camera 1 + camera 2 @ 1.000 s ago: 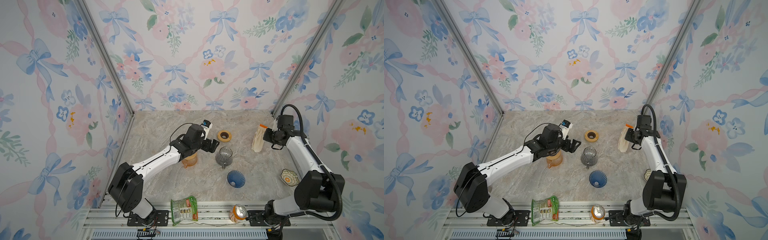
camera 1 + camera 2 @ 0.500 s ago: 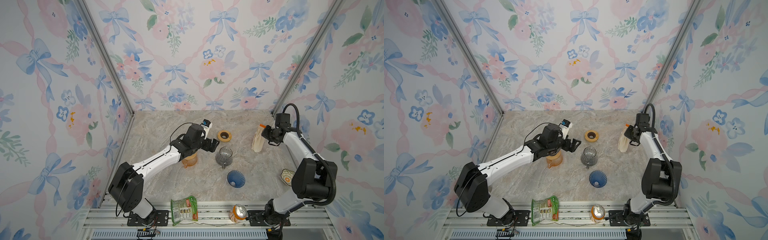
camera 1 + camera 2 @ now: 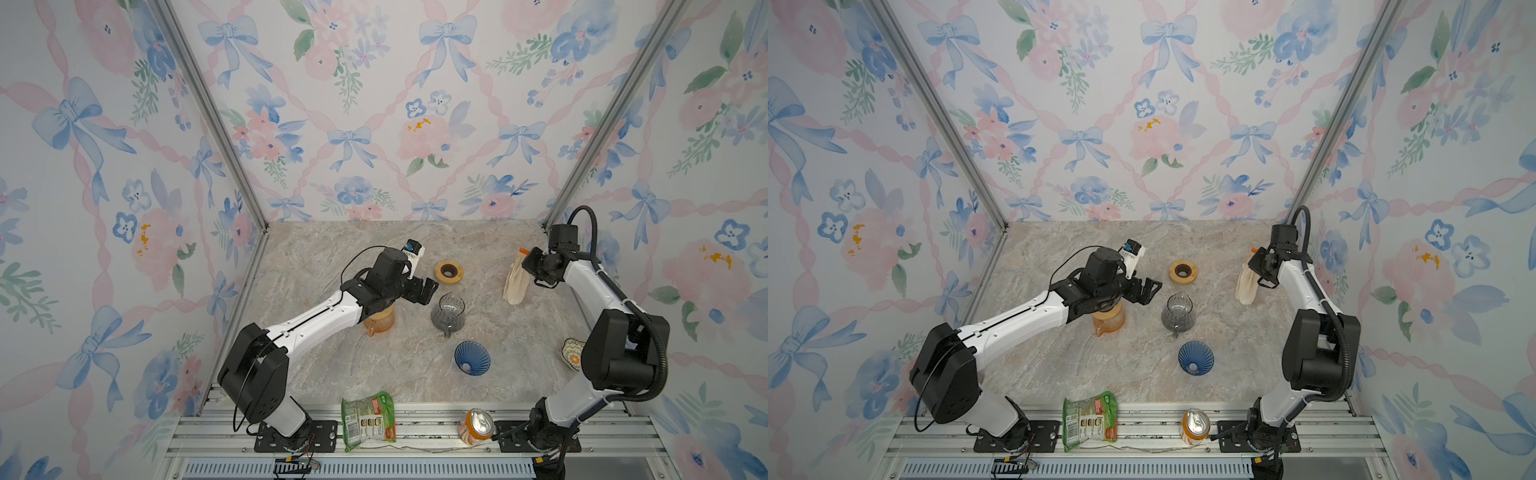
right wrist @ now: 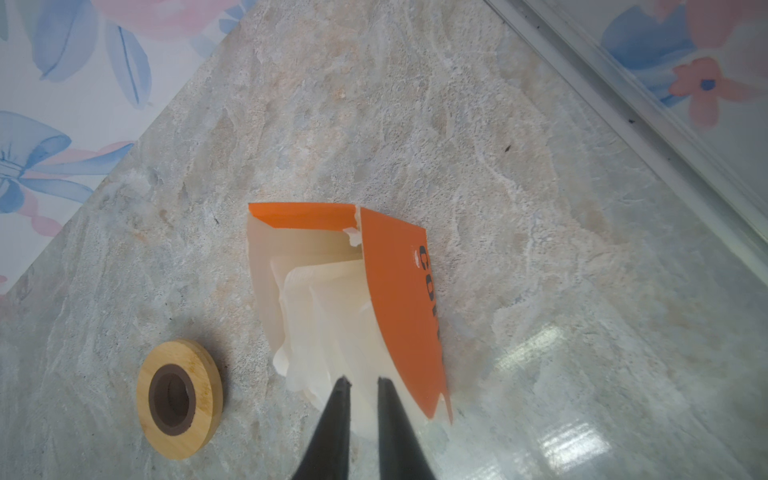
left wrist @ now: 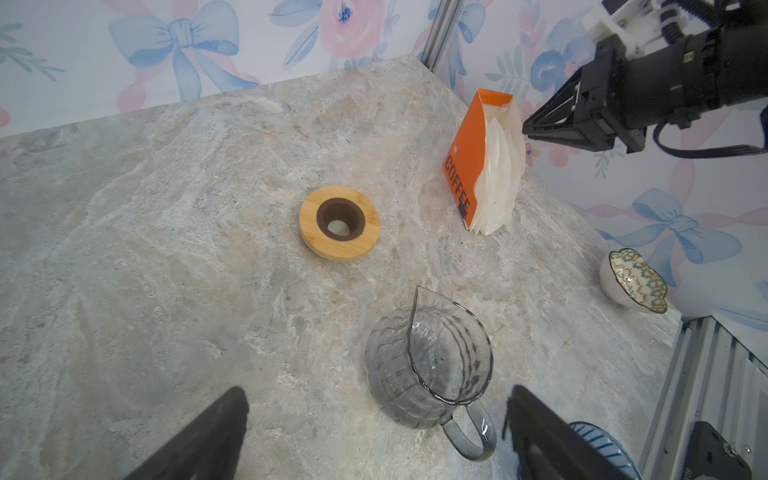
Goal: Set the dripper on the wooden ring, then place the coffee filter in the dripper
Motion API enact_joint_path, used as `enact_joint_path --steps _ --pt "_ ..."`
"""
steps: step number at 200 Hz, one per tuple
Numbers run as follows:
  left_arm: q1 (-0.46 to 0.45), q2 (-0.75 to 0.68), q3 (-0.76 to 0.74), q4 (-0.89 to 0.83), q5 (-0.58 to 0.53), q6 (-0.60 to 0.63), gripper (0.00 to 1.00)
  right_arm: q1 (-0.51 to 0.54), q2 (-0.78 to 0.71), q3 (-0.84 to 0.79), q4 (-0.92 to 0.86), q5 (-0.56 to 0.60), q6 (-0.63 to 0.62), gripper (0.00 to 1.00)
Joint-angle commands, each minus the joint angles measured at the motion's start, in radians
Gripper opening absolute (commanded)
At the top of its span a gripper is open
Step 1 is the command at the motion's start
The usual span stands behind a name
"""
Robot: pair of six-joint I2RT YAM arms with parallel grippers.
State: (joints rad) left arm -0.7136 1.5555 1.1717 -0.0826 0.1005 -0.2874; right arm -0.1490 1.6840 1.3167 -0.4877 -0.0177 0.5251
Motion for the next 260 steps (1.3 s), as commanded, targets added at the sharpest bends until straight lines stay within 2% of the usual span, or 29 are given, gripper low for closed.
enact_joint_path --steps 1,101,186,260 --pt "0.002 0.017 0.016 0.006 -0.004 0.024 0.98 -0.005 0.025 0.029 0.002 0.015 0.027 0.17" --pt "0.005 0.024 0.024 0.006 0.001 0.027 0.98 -0.003 0.086 0.037 0.037 0.009 0.041 0.19" --pt "0.004 0.03 0.034 0.005 0.007 0.024 0.98 0.017 0.062 0.056 0.007 0.064 -0.006 0.03" --pt "0.005 0.036 0.031 0.005 0.013 0.019 0.98 0.044 0.011 0.073 -0.065 0.091 -0.06 0.04"
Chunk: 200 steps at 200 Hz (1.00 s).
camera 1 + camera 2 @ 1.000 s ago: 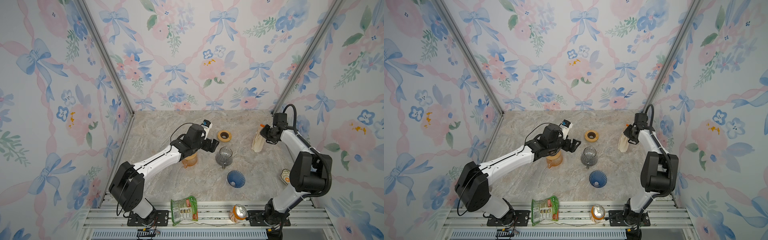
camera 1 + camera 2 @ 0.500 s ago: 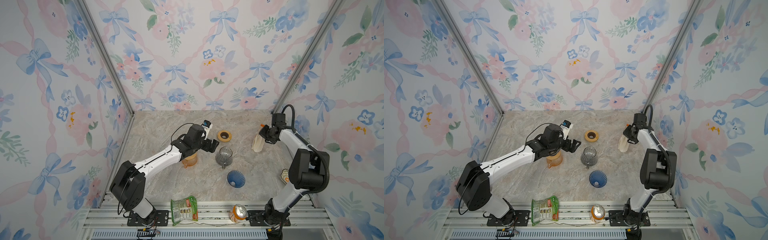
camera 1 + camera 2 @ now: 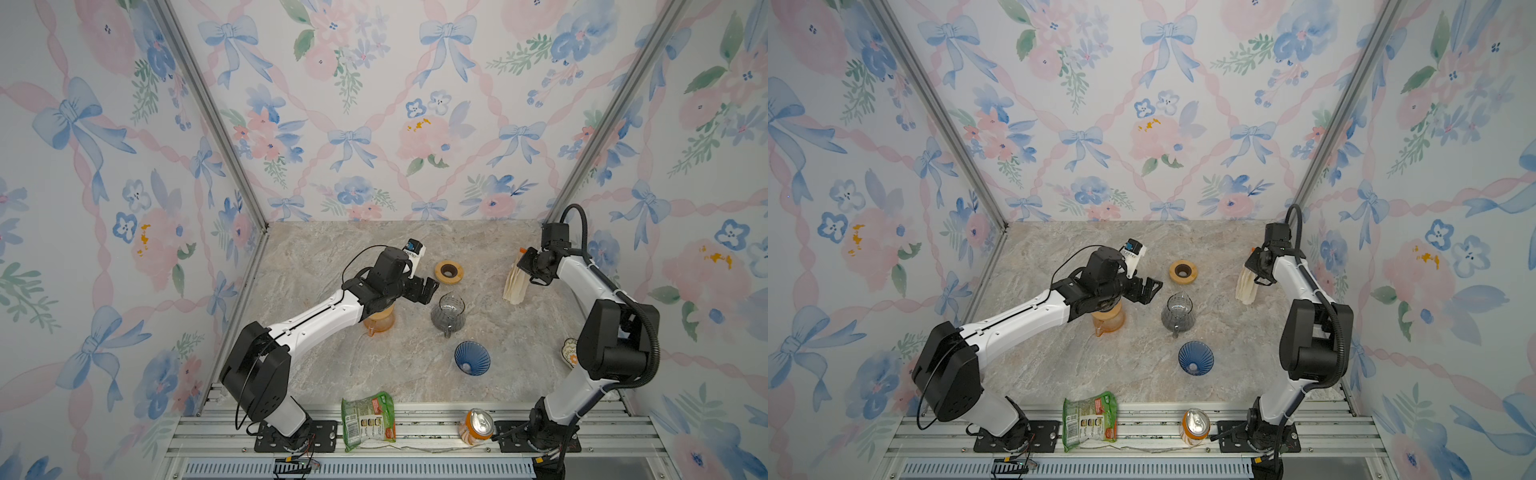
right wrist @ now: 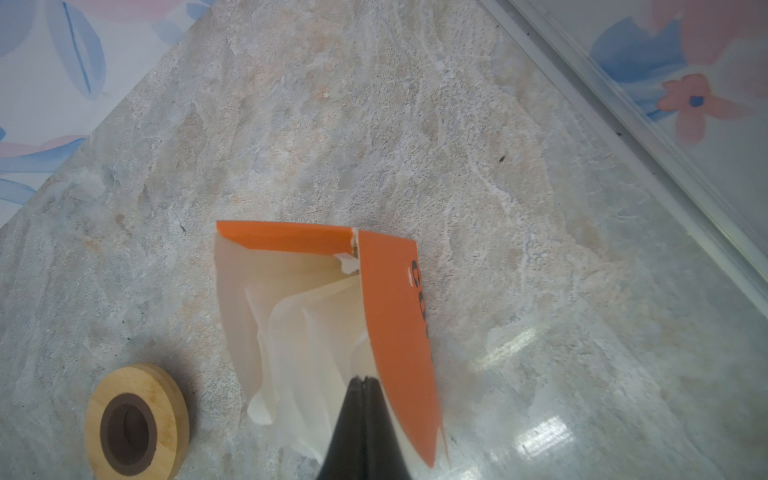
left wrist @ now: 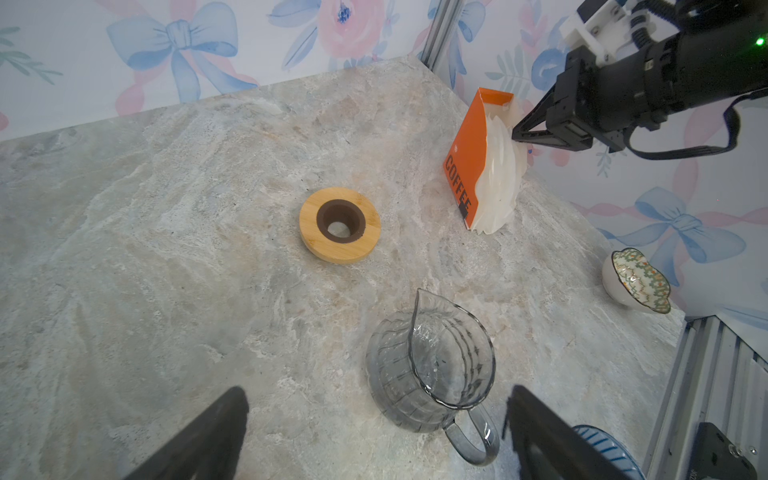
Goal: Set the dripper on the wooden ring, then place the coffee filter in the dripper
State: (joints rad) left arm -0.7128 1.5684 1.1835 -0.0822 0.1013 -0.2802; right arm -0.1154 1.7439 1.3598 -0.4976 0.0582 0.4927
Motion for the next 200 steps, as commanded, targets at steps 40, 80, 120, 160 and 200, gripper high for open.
enact_joint_path --steps 40,80,120,160,200 --pt "0.004 0.024 0.015 0.004 0.009 0.009 0.98 0.014 -0.08 0.006 -0.064 -0.015 -0.031 0.04" --pt "0.004 0.03 0.019 0.005 0.015 0.009 0.98 0.017 -0.083 0.001 -0.042 -0.036 -0.06 0.19" --pt "0.004 0.034 0.024 0.005 0.015 0.009 0.98 0.019 -0.054 0.067 -0.062 -0.052 -0.114 0.22" --pt "0.004 0.039 0.03 0.004 0.017 0.007 0.98 0.021 0.011 0.137 -0.108 -0.052 -0.181 0.16" --pt "0.004 0.046 0.037 0.005 0.019 0.007 0.98 0.02 0.077 0.197 -0.153 -0.047 -0.19 0.16"
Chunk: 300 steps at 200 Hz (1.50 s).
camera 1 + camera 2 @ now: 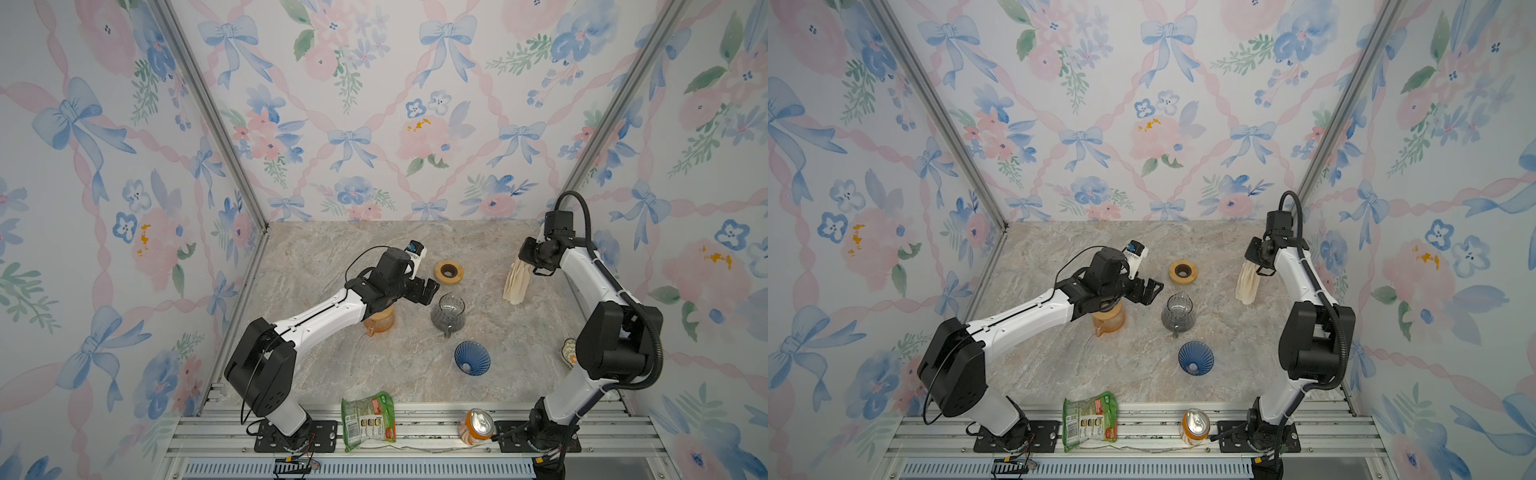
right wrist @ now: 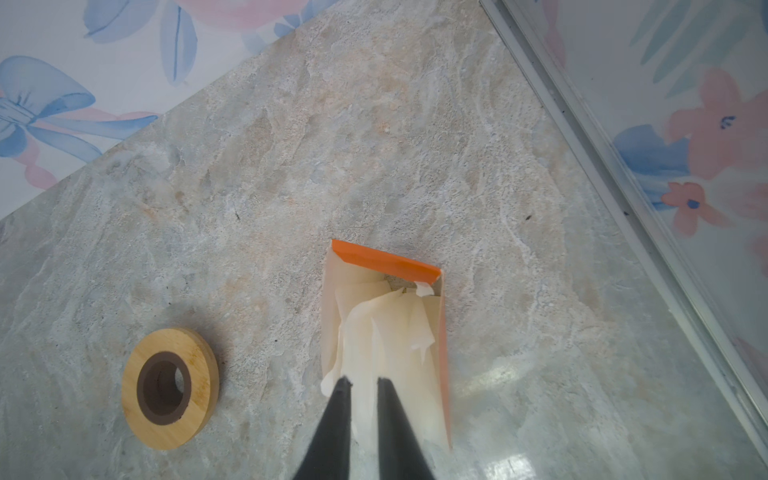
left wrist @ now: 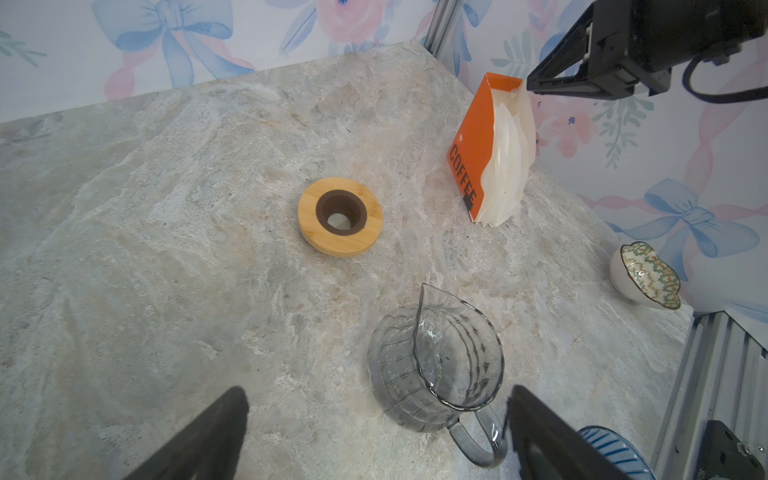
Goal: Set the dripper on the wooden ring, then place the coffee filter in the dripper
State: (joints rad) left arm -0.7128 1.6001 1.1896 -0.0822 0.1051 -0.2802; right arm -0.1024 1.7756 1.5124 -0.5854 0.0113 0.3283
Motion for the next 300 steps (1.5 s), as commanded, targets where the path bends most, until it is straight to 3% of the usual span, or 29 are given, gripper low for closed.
enact_joint_path --steps 1,56,203,278,300 --pt "0.004 0.015 0.031 0.004 0.016 0.007 0.98 0.007 0.046 0.044 -0.065 0.0 -0.025 0.16" --pt "0.004 0.021 0.039 0.001 0.016 0.004 0.98 0.001 0.078 0.071 -0.099 0.046 -0.014 0.16" --pt "0.003 0.047 0.068 -0.005 0.025 0.001 0.98 -0.003 0.159 0.107 -0.102 0.025 -0.04 0.15" --pt "0.003 0.053 0.076 -0.005 0.03 0.001 0.98 0.001 0.131 0.086 -0.069 0.04 -0.054 0.0" --pt "0.002 0.05 0.077 -0.006 0.028 0.001 0.98 0.001 0.122 0.093 -0.079 0.051 -0.051 0.0"
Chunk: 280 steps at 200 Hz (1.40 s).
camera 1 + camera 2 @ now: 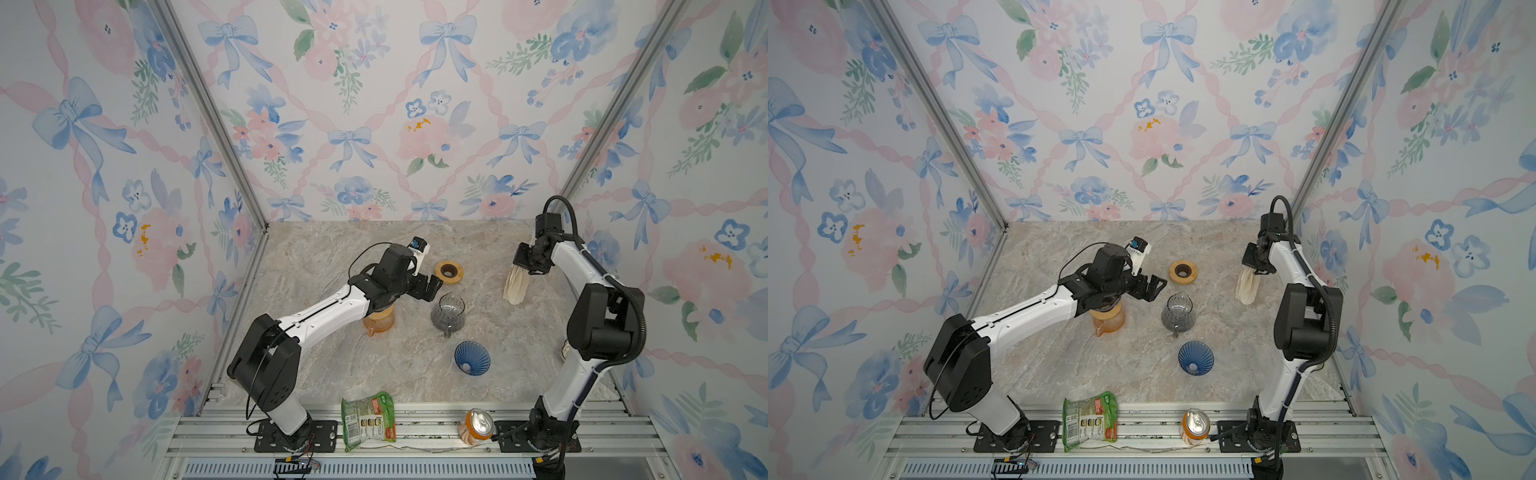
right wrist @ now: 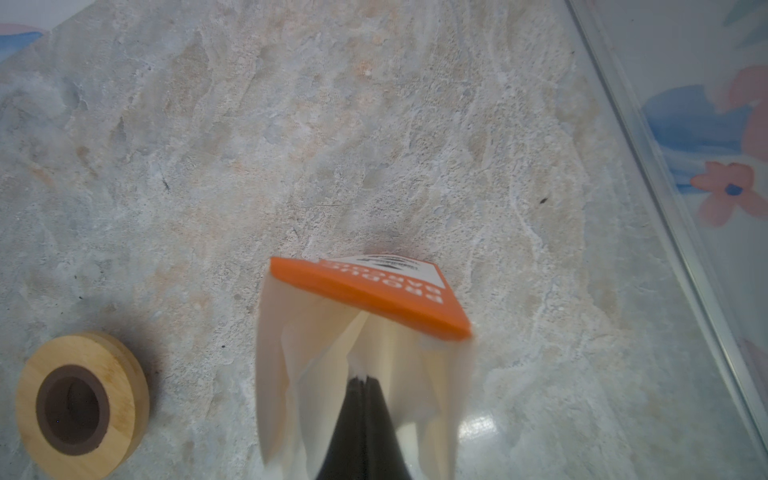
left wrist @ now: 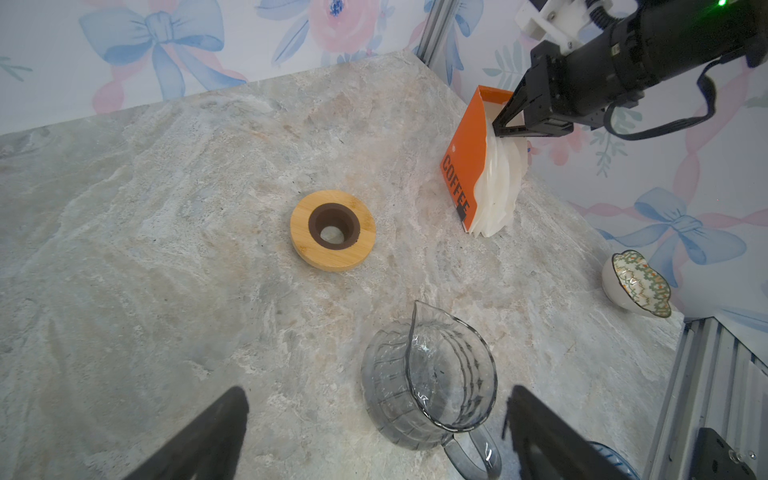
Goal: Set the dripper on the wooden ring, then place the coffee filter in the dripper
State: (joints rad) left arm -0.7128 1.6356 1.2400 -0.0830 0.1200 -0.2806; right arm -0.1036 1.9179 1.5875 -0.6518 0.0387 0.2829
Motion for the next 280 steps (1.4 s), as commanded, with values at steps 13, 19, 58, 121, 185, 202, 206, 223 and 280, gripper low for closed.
enact_joint_path --steps 13,19,58,121,185,202,206,223,280 --pt "0.002 0.015 0.027 -0.006 0.014 0.002 0.98 0.004 -0.03 0.021 -0.023 0.033 -0.008 0.0" --pt "0.003 0.015 0.027 -0.006 0.014 0.001 0.98 0.007 -0.037 0.019 -0.023 0.035 -0.01 0.0" --pt "0.003 0.024 0.031 -0.005 0.024 0.001 0.98 0.014 -0.081 0.016 -0.047 0.047 -0.025 0.0" --pt "0.002 0.023 0.033 -0.005 0.023 0.003 0.98 0.019 -0.13 0.0 -0.06 0.03 -0.041 0.0" --pt "0.002 0.021 0.027 -0.006 0.021 0.001 0.98 0.029 -0.21 -0.033 -0.032 0.035 -0.047 0.0" --pt "0.003 0.021 0.027 -0.006 0.021 0.001 0.98 0.029 -0.229 -0.04 -0.034 0.045 -0.048 0.0" --pt "0.003 0.022 0.027 -0.005 0.022 0.001 0.98 0.028 -0.231 -0.041 -0.035 0.046 -0.048 0.0" --pt "0.003 0.023 0.027 -0.006 0.021 0.0 0.98 0.029 -0.248 -0.05 -0.038 0.05 -0.053 0.0" --pt "0.003 0.03 0.032 -0.005 0.027 -0.001 0.98 0.03 -0.298 -0.055 -0.056 0.053 -0.068 0.0"
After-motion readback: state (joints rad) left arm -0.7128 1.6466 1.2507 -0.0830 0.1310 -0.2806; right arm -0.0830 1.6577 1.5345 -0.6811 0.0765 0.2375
